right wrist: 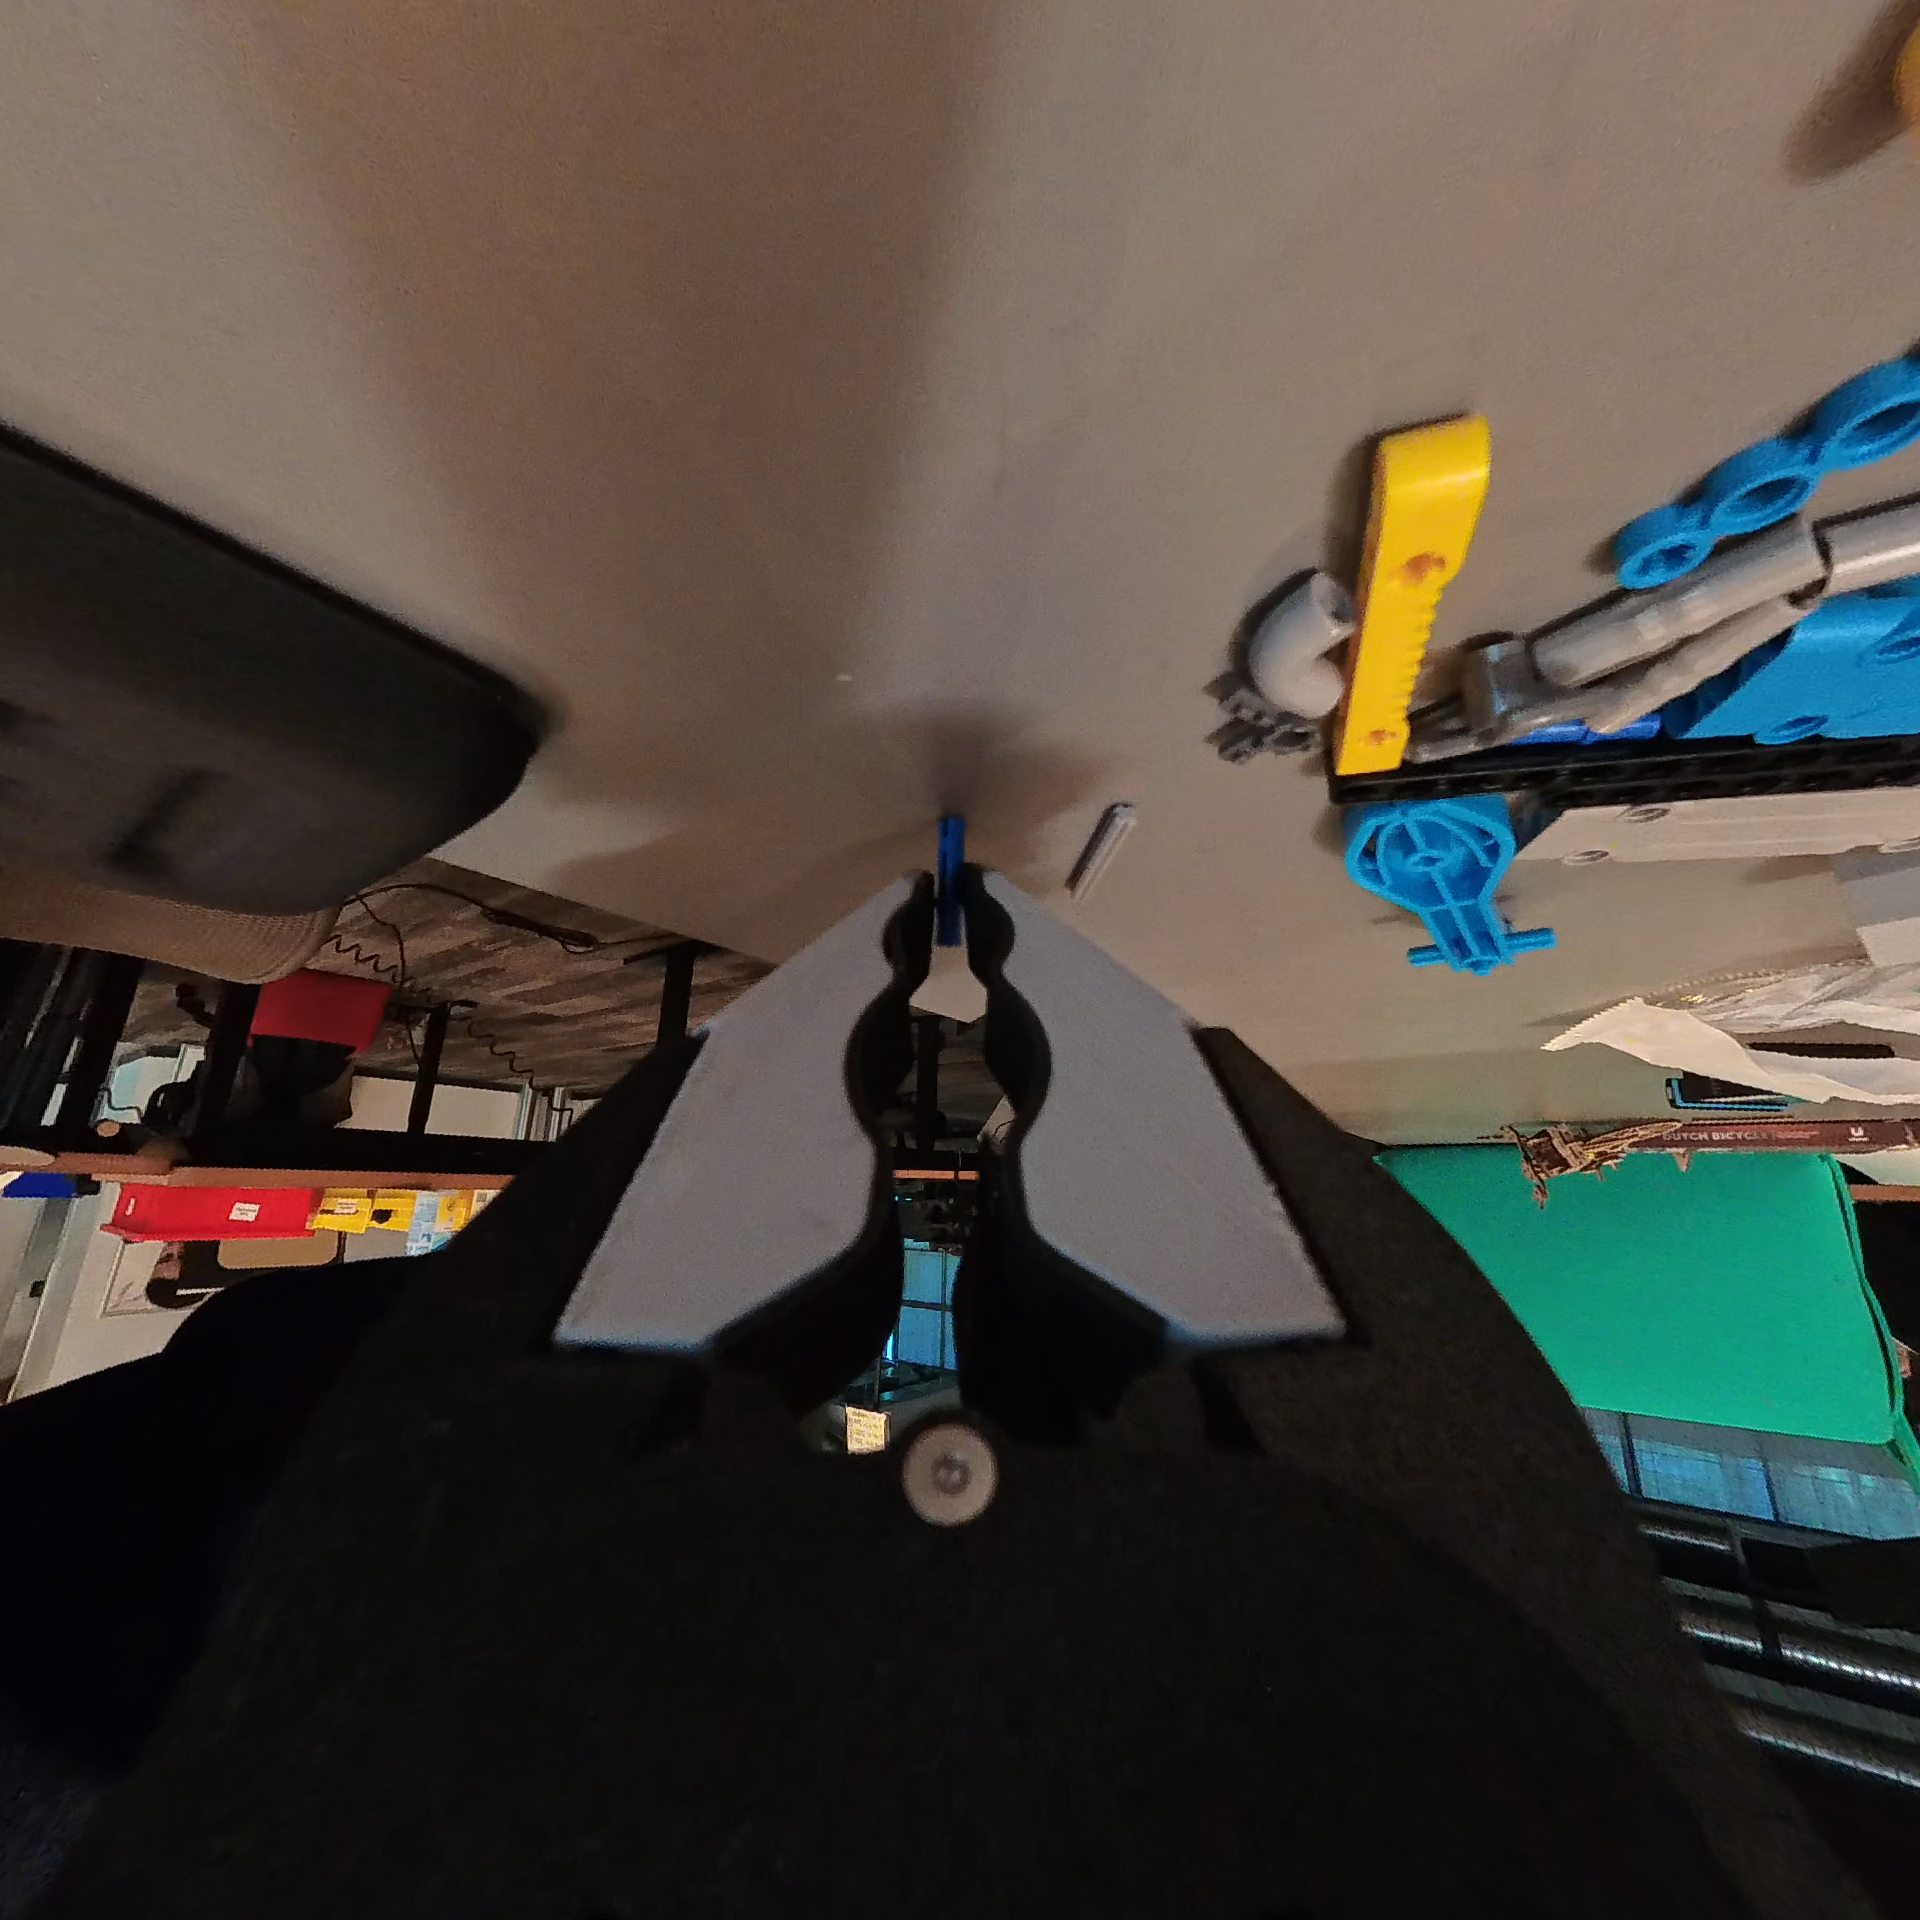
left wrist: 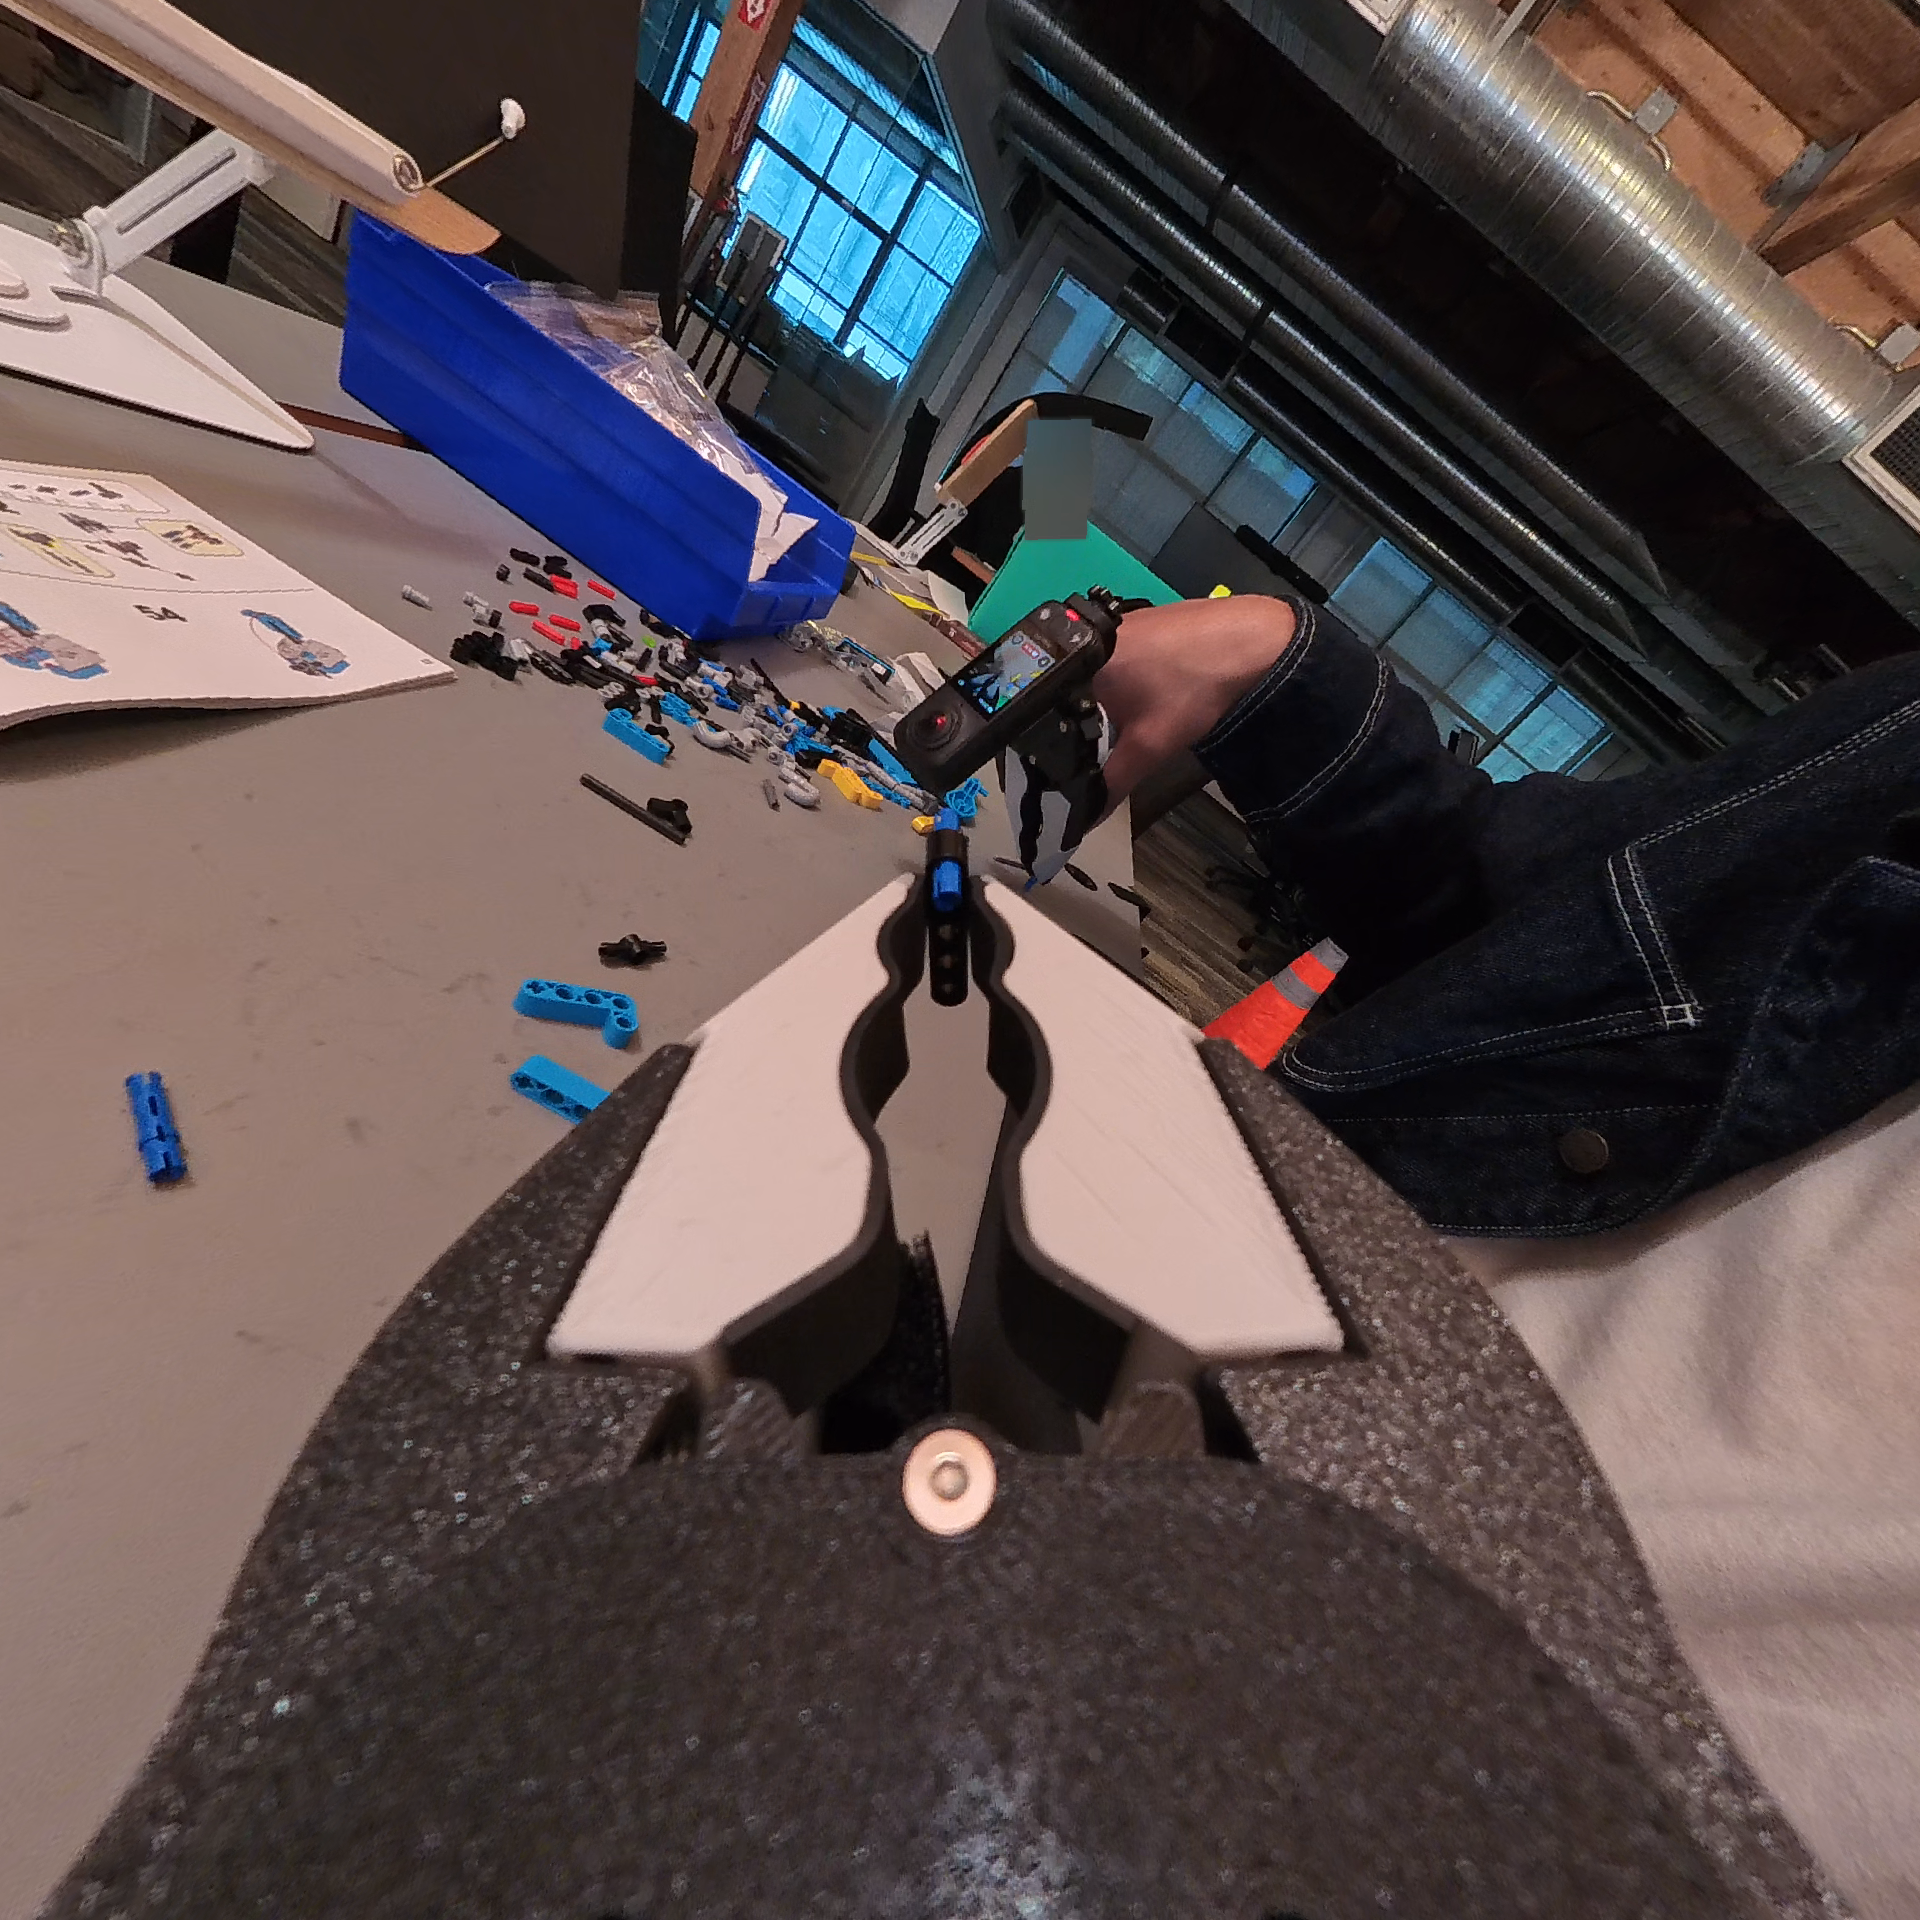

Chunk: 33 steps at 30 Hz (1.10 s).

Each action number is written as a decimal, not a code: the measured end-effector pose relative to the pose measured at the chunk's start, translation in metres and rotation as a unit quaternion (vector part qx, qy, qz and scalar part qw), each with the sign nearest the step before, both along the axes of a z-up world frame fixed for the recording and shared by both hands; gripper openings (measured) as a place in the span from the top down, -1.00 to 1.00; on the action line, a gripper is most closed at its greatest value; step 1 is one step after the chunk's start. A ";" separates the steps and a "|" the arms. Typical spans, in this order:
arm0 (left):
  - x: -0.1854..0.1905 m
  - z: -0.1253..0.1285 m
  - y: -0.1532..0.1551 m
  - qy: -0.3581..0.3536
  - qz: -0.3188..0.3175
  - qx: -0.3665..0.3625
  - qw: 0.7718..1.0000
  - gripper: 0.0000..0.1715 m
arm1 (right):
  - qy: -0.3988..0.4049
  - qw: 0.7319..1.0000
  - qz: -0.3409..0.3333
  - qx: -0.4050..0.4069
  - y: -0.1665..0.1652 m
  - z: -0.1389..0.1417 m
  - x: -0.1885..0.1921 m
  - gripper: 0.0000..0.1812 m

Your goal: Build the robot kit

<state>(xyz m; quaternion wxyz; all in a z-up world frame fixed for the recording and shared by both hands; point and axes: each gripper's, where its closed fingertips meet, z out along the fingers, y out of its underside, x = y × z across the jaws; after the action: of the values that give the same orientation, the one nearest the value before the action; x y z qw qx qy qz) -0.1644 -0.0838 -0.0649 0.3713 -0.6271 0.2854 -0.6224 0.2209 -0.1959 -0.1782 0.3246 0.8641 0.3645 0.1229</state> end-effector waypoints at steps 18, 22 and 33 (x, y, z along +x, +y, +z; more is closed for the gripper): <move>0.000 0.000 0.000 -0.001 -0.002 0.000 1.000 0.92 | 0.005 1.000 0.019 0.010 0.005 -0.004 0.001 0.88; 0.000 0.000 0.000 -0.001 -0.002 0.000 1.000 0.92 | 0.009 1.000 0.021 0.010 0.003 -0.004 0.001 0.88; 0.001 0.000 -0.001 -0.001 -0.004 -0.001 1.000 0.92 | 0.036 0.998 0.036 0.035 0.007 -0.005 -0.002 0.87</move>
<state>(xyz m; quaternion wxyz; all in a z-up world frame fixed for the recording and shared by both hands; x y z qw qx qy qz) -0.1635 -0.0844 -0.0647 0.3689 -0.6256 0.2868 -0.6247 0.2187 -0.1884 -0.1830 0.2765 0.8650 0.4022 0.1164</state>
